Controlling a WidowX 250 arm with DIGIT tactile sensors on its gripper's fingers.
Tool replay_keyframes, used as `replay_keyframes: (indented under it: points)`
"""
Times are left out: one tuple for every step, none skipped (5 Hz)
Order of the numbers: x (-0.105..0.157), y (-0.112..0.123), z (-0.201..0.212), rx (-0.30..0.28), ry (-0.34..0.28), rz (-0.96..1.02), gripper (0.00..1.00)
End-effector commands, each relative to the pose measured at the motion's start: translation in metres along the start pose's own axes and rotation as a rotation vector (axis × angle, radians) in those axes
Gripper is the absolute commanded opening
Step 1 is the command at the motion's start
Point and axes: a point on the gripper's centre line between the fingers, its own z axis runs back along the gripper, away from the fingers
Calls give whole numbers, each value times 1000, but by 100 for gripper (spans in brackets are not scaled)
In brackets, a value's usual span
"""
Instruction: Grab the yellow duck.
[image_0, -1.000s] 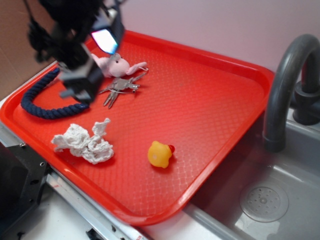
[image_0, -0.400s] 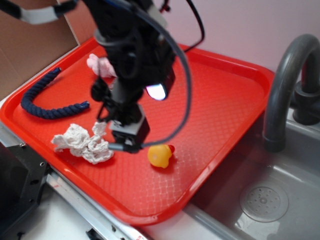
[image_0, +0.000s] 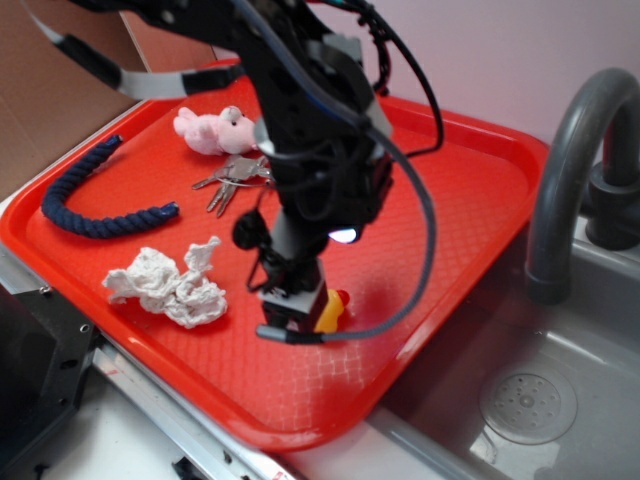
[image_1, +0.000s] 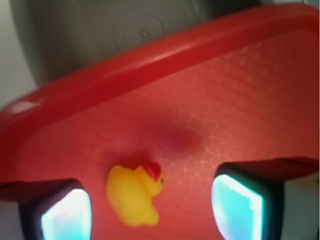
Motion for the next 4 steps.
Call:
replay_keyframes:
  points:
    - [1,-16,-14,26,15,-39,100]
    - [-4,-21,-16,23,26,-34,100]
    - [-8,-18,-18,7,44,-7,100]
    - [-10,-14,-23,-8,61,43,71]
